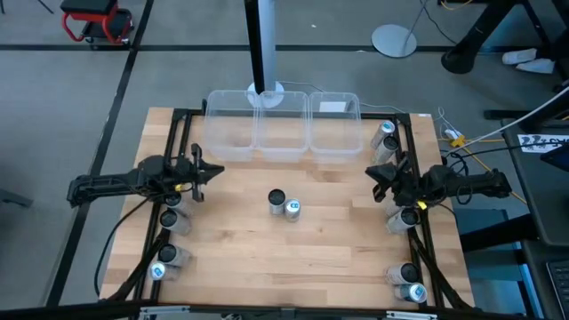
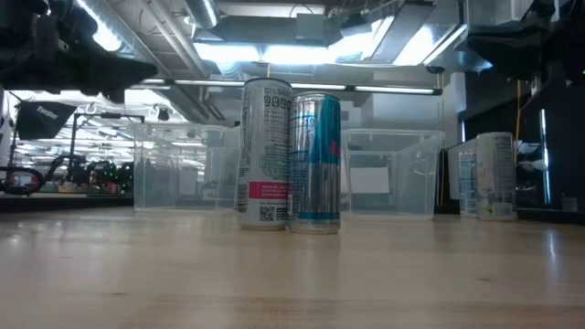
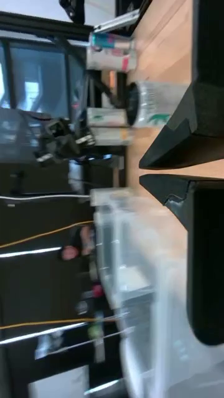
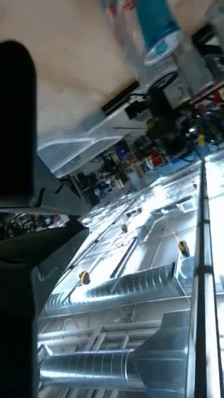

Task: Sort soda cans
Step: Put the blue soda can into the right transparent bin

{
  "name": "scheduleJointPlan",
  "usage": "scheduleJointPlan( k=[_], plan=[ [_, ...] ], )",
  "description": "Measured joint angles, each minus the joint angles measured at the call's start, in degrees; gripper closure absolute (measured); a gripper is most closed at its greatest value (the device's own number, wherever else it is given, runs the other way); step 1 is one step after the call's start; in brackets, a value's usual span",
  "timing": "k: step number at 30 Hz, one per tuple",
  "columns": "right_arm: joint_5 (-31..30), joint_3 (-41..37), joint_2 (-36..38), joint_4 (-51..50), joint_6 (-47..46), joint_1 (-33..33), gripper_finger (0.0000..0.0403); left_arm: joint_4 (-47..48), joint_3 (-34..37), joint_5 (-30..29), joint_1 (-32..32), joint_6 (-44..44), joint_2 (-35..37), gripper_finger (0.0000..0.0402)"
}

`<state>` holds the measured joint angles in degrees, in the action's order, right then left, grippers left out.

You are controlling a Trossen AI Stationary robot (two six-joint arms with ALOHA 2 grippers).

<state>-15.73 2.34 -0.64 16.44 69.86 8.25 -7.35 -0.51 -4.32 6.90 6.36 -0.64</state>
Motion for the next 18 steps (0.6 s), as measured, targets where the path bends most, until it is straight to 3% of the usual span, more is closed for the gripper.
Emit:
scheduleJointPlan(
  k=[8,18],
  plan=[
    [-4.6,11.0,-7.1,-4.9,2.6,0.0,0.0359,-8.1,0.0,-0.7,0.1,11.8,0.0,0.0384],
    [-6.8,28.3,-36.9,-5.3,-0.6,0.0,0.0359,-8.2,0.0,-1.1,1.4,16.6,0.0,0.0384]
  ],
)
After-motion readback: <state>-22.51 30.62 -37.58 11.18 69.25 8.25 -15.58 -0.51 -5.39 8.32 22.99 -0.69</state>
